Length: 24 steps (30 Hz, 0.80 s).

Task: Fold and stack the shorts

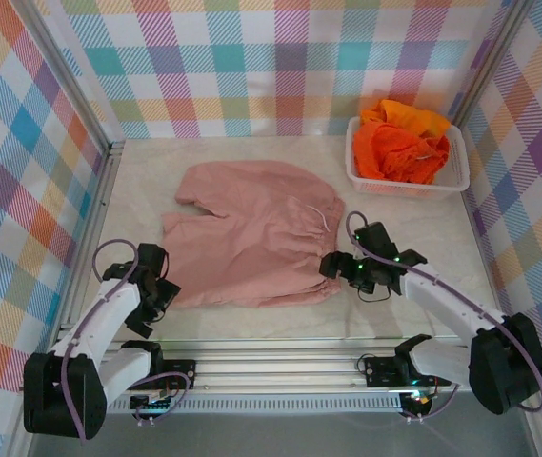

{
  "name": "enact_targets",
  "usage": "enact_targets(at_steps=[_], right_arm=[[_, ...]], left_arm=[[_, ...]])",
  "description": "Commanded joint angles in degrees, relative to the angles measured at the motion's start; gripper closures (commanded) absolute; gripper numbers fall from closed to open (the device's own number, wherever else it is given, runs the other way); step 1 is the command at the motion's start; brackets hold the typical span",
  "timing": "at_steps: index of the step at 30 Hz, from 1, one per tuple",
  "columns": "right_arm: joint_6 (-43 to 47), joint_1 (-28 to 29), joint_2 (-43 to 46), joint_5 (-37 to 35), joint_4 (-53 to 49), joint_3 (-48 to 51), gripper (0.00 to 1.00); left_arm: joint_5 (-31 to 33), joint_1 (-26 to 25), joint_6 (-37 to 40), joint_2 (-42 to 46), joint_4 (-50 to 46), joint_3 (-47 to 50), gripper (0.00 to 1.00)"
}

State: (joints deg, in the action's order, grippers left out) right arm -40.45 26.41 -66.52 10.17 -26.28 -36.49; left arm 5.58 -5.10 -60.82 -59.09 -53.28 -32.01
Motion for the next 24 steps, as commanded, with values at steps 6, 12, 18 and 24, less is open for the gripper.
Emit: enact_targets(at_steps=[6, 12, 18, 24], right_arm=[[-3.45, -0.24, -4.31, 2.83, 1.3, 0.45, 0.21], [-3.94, -0.23, -6.63, 2.29, 1.85, 0.66, 0.25], [-4.53, -0.22, -9.68, 2.39, 4.13, 0.67, 0.29], [-5.26, -0.23, -12.59, 2.77, 5.74, -0.3, 0.36]], left_arm=[[0.97, 0.36, 0.61, -3.65, 9.77, 1.16, 0.29], [-0.72, 0.33, 0.68, -5.32, 14.37, 1.88, 0.49], [-1.02, 0.36, 1.31, -6.34, 15.44, 1.12, 0.7], [-0.91, 0.36, 2.4, -5.29, 15.26, -0.27, 0.91]])
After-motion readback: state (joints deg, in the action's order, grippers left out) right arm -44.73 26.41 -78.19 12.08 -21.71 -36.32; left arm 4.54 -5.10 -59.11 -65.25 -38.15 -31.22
